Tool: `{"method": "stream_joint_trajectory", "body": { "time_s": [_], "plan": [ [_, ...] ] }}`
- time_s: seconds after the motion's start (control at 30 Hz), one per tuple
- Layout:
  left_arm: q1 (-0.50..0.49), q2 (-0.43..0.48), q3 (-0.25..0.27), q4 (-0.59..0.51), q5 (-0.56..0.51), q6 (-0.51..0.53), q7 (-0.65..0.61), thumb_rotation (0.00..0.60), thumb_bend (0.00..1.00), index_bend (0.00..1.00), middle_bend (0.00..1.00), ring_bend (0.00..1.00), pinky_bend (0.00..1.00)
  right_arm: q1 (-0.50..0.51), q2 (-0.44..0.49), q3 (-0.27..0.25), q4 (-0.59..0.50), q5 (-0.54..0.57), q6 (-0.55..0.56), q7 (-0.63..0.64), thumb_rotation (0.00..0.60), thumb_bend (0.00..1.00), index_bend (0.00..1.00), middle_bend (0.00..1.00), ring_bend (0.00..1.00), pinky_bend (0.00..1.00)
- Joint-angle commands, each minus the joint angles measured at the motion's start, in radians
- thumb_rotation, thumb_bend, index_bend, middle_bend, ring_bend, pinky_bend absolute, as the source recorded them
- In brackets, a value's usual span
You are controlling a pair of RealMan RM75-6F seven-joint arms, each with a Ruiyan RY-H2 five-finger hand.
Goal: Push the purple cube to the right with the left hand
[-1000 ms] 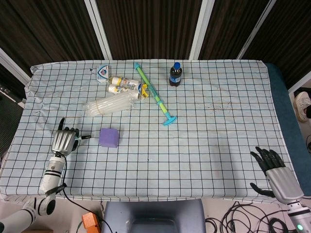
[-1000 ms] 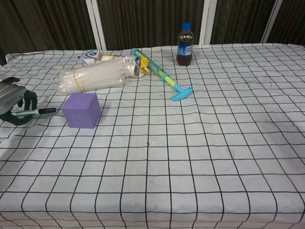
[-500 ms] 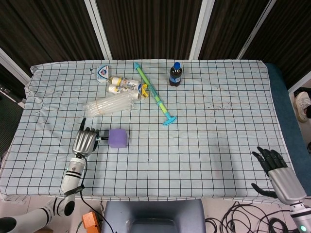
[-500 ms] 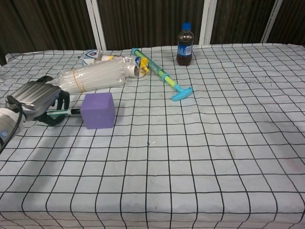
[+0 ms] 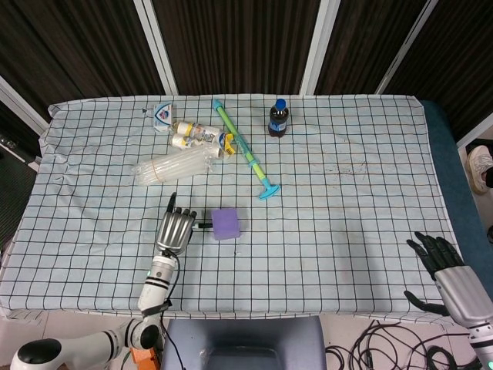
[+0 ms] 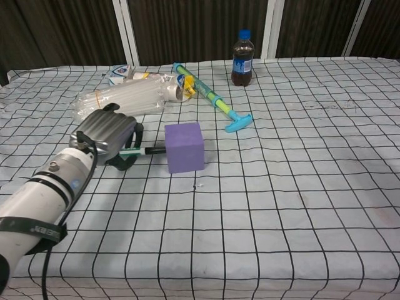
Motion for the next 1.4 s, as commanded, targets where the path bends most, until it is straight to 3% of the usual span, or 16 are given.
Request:
{"method": "stream_joint_trajectory", "body": {
  "time_s": [0.03,0.2,0.37,0.57,0.8,0.9,1.1,1.3,1.4],
  "plan": [
    [-0.025,-0.042,-0.011,0.018,0.004,0.015,0.001,0.600,0.46,0.81,0.84,0.46,0.09,0.000,0.004,0.001,0.005,0.000,0.003,0.013,0.600,0.37,0.00,0.00,0.00,0.00],
    [-0.048,-0.093,-0.011,0.051,0.030,0.033,-0.038,0.600,0.46,0.81,0.84,0.47,0.10,0.002,0.007,-0.002,0.008,-0.005,0.001,0.023,0.600,0.37,0.00,0.00,0.00,0.00],
    [-0.031,-0.089,0.004,0.068,0.042,0.062,-0.047,0.600,0.46,0.80,0.83,0.47,0.10,0.000,0.009,-0.001,0.011,-0.006,0.007,0.030,0.600,0.37,0.00,0.00,0.00,0.00],
    [0.066,0.039,0.066,-0.032,0.083,0.167,-0.023,0.600,0.46,0.80,0.82,0.47,0.10,0.000,0.008,-0.002,0.010,-0.006,0.003,0.026,0.600,0.37,0.00,0.00,0.00,0.00],
    [0.212,0.187,0.185,-0.152,0.065,0.212,0.021,0.600,0.46,0.76,0.79,0.46,0.09,0.003,-0.004,-0.003,-0.003,-0.007,-0.010,-0.016,0.600,0.37,0.00,0.00,0.00,0.00],
    [0.258,0.215,0.216,-0.131,0.055,0.215,0.000,0.600,0.45,0.69,0.72,0.44,0.08,0.003,-0.009,-0.002,-0.008,-0.007,-0.012,-0.030,0.600,0.37,0.00,0.00,0.00,0.00],
    [0.302,0.199,0.229,-0.038,0.065,0.217,-0.075,0.600,0.45,0.50,0.57,0.38,0.08,0.004,-0.016,-0.003,-0.016,-0.007,-0.020,-0.053,0.600,0.37,0.00,0.00,0.00,0.00],
    [0.308,0.202,0.227,-0.033,0.082,0.214,-0.120,0.600,0.43,0.37,0.46,0.33,0.08,0.002,-0.018,-0.003,-0.018,-0.006,-0.017,-0.058,0.600,0.37,0.00,0.00,0.00,0.00],
    [0.314,0.214,0.225,-0.054,0.090,0.214,-0.138,0.600,0.42,0.23,0.32,0.24,0.07,0.002,-0.017,-0.001,-0.018,-0.002,-0.017,-0.059,0.600,0.37,0.00,0.00,0.00,0.00]
  ]
}}
